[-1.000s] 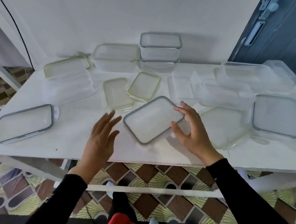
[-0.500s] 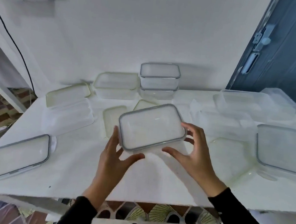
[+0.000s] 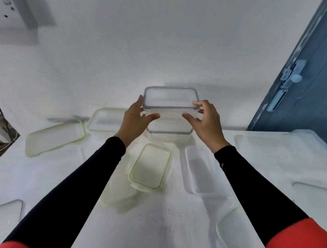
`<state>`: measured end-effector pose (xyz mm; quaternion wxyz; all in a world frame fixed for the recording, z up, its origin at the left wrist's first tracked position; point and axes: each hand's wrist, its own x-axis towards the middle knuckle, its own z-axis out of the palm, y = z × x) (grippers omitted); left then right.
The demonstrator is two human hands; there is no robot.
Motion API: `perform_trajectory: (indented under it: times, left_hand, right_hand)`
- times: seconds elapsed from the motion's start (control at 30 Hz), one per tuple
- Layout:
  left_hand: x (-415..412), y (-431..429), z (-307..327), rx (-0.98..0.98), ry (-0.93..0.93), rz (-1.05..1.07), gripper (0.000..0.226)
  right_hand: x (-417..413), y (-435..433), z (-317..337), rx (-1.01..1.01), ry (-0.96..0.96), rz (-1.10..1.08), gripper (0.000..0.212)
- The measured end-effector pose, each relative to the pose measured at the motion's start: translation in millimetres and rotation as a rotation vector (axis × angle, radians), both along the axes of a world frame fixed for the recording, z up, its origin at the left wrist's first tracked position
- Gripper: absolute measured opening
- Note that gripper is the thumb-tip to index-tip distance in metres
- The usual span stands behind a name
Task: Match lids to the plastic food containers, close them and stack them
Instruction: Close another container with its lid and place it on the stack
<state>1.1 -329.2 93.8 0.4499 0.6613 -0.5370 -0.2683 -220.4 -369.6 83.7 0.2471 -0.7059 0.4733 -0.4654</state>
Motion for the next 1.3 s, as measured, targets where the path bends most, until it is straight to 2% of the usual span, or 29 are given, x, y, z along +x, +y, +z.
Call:
perform_trajectory:
  times: [0.27, 0.4, 0.47, 0.53, 0.6, 0.67, 0.77, 0.87, 0.97, 1.1, 1.13, 1.3]
  left_hand:
    - [-11, -28, -1, -0.03, 0.014, 0.017, 0.089]
    - [-16, -10, -13, -0.127, 0.128, 0.015, 0.093]
    - [-18, 13, -30, -0.244, 0.036, 0.071, 0.083]
    - [-18, 45, -57, -0.31, -0.193, 0.057, 0.062]
    - [-16, 83, -82, -0.22, -0.4, 0.002, 0.059]
    - [-16, 119, -100, -0.01, -0.485, 0.05, 0.071]
    - [-17, 144, -115, 0.29, -0.491, 0.286, 0.091]
    - [-16, 147, -119, 0.391, -0.497, 0.34, 0.087]
    - [-13, 143, -119, 0.287, -0.408, 0.318, 0.064]
    - [-12, 154, -94, 0.119, 0.056, 0.272, 0.033]
    - [-13, 162, -88, 0.065, 0.084, 0.275, 0.03]
    - [-19, 214, -58, -0.264, -0.147, 0.225, 0.026]
  right_hand:
    - [0, -20, -5, 0.013, 0.038, -0.049, 0.045]
    - [-3, -12, -3, 0.055, 0.016, -0.04, 0.052]
    - [-8, 12, -12, -0.008, 0.022, -0.072, 0.056]
    - [-15, 52, -28, 0.003, 0.125, -0.05, 0.053]
    - [-22, 96, -48, 0.128, 0.308, 0.027, 0.051]
    - [-26, 133, -65, 0.204, 0.435, 0.074, 0.048]
    - [-24, 163, -79, 0.18, 0.436, 0.042, 0.045]
    - [-17, 193, -84, 0.063, 0.384, -0.017, 0.044]
    - [-17, 223, -93, -0.085, 0.383, -0.033, 0.046]
    - [-32, 262, -105, -0.128, 0.419, 0.046, 0.053]
    - [-38, 272, -105, -0.138, 0.416, 0.087, 0.055]
    - [-51, 296, -103, -0.079, 0.337, 0.312, 0.049]
